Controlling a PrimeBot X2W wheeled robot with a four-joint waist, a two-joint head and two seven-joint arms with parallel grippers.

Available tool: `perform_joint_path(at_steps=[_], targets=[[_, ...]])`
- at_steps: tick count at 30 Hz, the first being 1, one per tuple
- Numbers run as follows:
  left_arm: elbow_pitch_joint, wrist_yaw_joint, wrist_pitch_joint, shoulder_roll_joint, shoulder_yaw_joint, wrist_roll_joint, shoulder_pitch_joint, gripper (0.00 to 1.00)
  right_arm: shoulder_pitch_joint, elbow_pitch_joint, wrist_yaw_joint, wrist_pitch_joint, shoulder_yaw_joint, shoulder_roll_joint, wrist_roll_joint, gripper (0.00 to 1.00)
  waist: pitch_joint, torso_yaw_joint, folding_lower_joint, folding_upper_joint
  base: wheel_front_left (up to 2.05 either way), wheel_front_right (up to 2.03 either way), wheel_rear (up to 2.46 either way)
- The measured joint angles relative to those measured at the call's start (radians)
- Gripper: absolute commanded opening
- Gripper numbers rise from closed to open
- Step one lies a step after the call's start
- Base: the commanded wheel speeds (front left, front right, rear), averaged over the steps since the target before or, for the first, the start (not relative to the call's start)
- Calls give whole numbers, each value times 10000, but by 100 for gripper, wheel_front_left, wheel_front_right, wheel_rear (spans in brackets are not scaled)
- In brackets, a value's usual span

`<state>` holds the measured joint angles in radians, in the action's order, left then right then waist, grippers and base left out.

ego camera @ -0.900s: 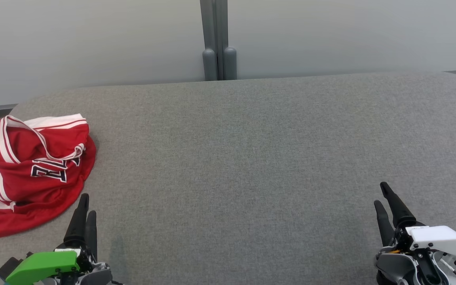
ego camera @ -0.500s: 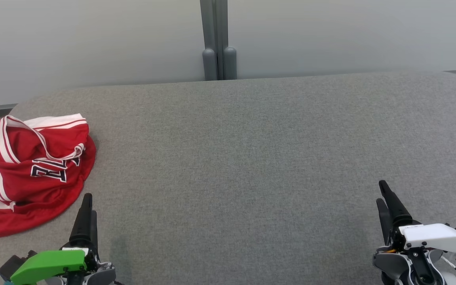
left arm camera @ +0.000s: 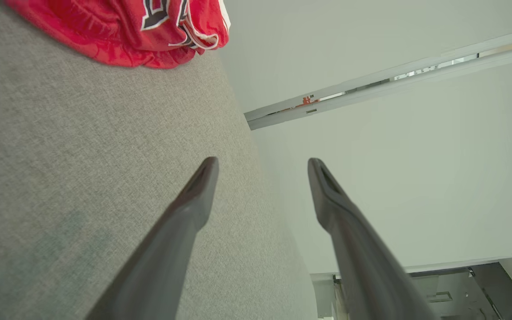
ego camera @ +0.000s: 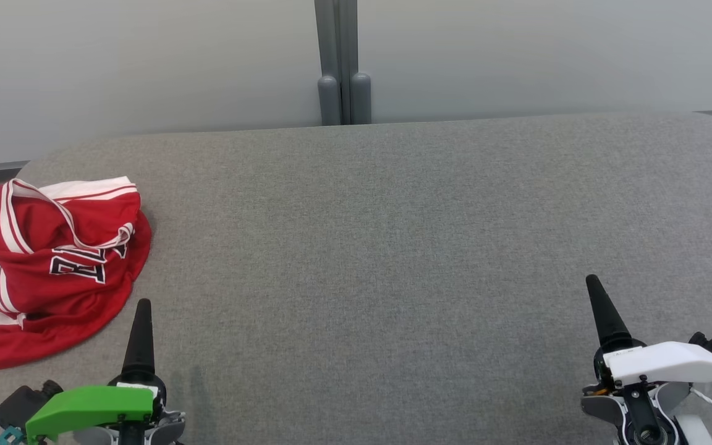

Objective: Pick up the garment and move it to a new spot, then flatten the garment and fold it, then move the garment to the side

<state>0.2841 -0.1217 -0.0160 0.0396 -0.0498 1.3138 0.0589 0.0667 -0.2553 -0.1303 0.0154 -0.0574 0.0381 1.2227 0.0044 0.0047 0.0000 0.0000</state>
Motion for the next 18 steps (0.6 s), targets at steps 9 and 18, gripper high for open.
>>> perform_joint_path(at_steps=[9, 18], targets=[[-132, 102, -332, 4, 299, -1793, 0, 100, 20, 105, 0, 320, 117, 13, -1933, 100, -21, 25, 0, 0, 0, 0, 0], [-153, 253, -644, 12, 585, -3359, 0, 100, 61, 224, 0, 623, 192, 25, -3570, 100, -39, 65, 0, 0, 0, 0, 0]])
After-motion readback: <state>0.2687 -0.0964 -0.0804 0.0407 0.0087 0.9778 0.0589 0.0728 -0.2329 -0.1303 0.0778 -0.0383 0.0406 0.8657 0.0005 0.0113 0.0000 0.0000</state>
